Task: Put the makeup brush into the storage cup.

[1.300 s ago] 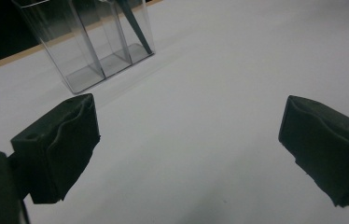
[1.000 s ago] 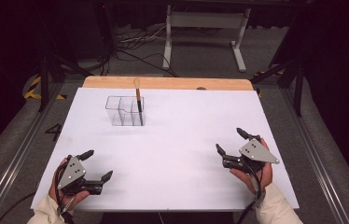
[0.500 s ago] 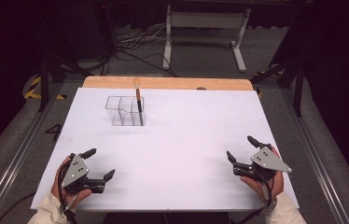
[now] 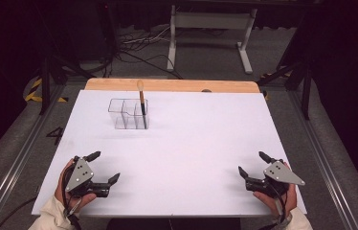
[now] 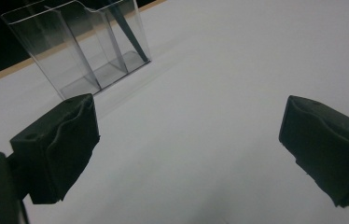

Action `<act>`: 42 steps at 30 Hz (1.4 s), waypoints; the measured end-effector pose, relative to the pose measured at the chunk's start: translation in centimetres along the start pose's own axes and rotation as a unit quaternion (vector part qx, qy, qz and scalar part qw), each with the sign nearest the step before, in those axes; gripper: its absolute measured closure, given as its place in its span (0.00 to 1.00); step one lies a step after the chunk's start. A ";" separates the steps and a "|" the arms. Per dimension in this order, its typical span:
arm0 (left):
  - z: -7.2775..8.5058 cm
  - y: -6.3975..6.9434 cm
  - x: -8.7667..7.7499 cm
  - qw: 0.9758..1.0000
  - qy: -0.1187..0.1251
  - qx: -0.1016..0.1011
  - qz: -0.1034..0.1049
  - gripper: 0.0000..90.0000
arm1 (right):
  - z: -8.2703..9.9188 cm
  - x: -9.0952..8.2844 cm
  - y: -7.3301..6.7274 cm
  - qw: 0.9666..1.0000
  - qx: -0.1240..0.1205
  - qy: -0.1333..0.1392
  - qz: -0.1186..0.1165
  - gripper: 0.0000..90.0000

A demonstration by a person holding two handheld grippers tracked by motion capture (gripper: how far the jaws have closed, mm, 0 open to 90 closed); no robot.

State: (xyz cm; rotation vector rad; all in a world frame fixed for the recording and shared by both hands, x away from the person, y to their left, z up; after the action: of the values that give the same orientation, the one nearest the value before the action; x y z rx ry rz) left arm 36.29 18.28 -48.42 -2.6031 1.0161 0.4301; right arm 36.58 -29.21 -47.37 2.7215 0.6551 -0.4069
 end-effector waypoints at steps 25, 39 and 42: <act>-0.5 0.1 -0.1 1.000 0.005 0.007 -0.004 0.06 | 0.1 -0.6 0.5 1.000 0.005 0.007 0.011 0.14; -0.3 -0.1 -0.2 1.000 0.005 0.006 -0.006 0.06 | 0.1 -0.7 0.9 1.000 0.021 0.016 0.010 0.14; -0.3 -0.1 -0.2 1.000 0.004 0.005 -0.006 0.06 | 0.0 -0.7 1.0 1.000 0.021 0.018 0.011 0.14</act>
State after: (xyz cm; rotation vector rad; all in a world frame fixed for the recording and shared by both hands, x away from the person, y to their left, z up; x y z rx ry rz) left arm 36.31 18.38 -48.07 -2.6016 1.0030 0.4105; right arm 36.45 -30.29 -46.92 2.7792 0.6331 -0.3728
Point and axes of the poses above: each handheld gripper's, and its own axes: x roughly forward along the jaws, z roughly out of its underside, y roughly to its right, the point moved 8 cm from there along x, roughly forward along the jaws
